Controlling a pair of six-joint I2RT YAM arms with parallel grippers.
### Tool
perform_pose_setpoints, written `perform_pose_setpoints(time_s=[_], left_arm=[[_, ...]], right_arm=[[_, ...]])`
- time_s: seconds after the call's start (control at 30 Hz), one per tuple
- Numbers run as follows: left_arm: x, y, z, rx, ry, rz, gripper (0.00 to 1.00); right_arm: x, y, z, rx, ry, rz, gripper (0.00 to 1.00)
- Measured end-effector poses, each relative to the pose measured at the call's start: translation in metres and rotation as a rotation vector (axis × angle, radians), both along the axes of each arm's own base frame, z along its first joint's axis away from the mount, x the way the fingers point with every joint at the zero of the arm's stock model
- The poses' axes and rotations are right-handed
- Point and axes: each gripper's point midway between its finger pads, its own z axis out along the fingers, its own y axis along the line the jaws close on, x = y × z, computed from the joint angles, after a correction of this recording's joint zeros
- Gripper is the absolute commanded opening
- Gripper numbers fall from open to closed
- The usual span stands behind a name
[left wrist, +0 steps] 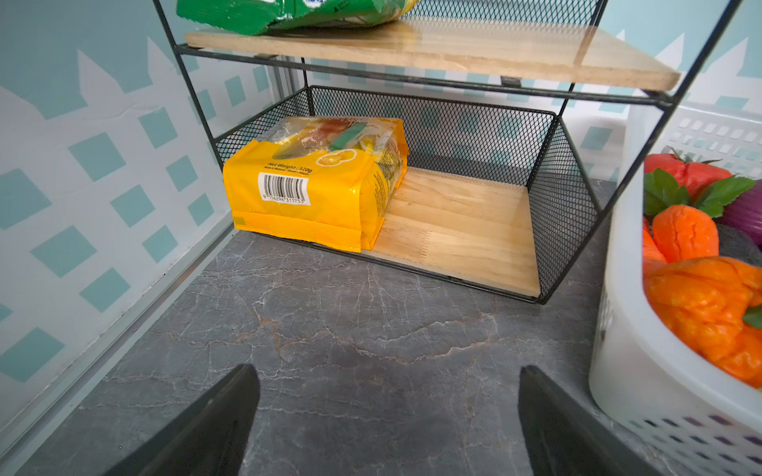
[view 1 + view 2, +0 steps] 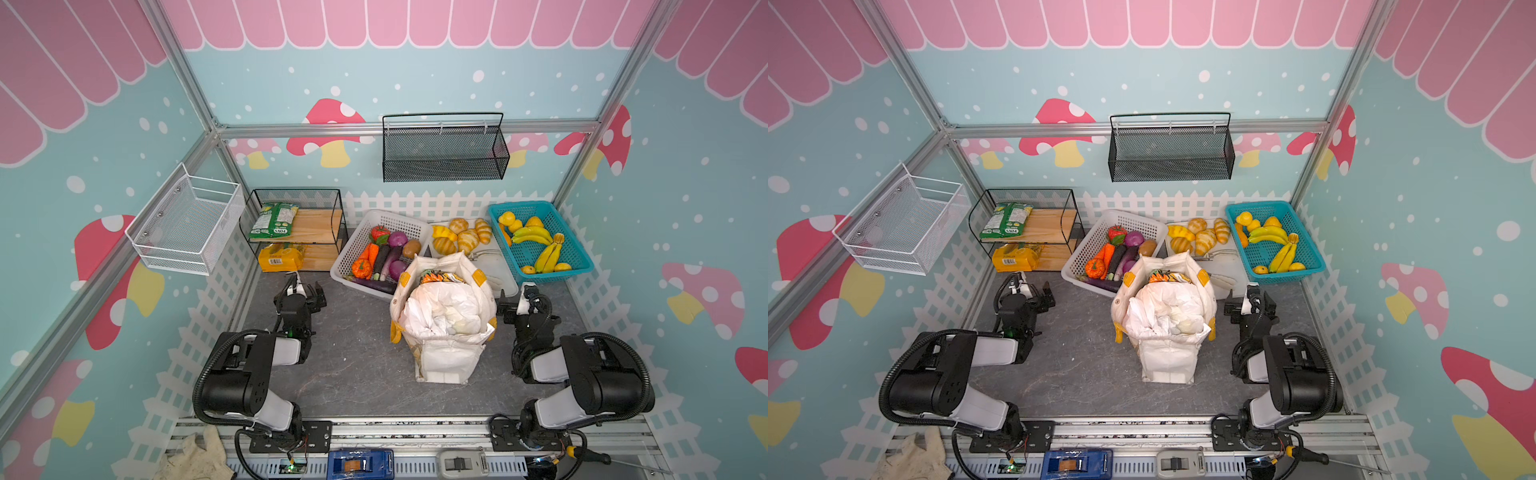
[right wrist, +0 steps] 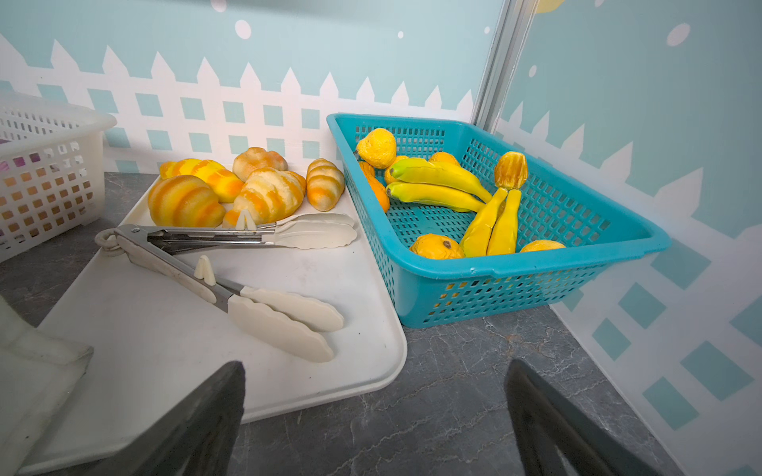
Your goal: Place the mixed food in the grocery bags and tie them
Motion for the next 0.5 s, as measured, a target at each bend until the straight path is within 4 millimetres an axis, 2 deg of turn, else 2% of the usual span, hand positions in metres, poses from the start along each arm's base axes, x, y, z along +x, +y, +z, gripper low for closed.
perform_pose_setpoints(time_s=[0.3,0.5], left_arm=[[0.0014,-0.0056,0.0022,0.009,-0.004,-0.005,0.99],[0.001,-0.0023,0.0033,0.016,-0.006,0.017,0.99]], right_arm=[[0.0023,0.0002,0.0028,-0.009,-0.006,0.001,0.99],[0.006,0.0054,0.0054,-0.017,-0.009,0.026,0.99]])
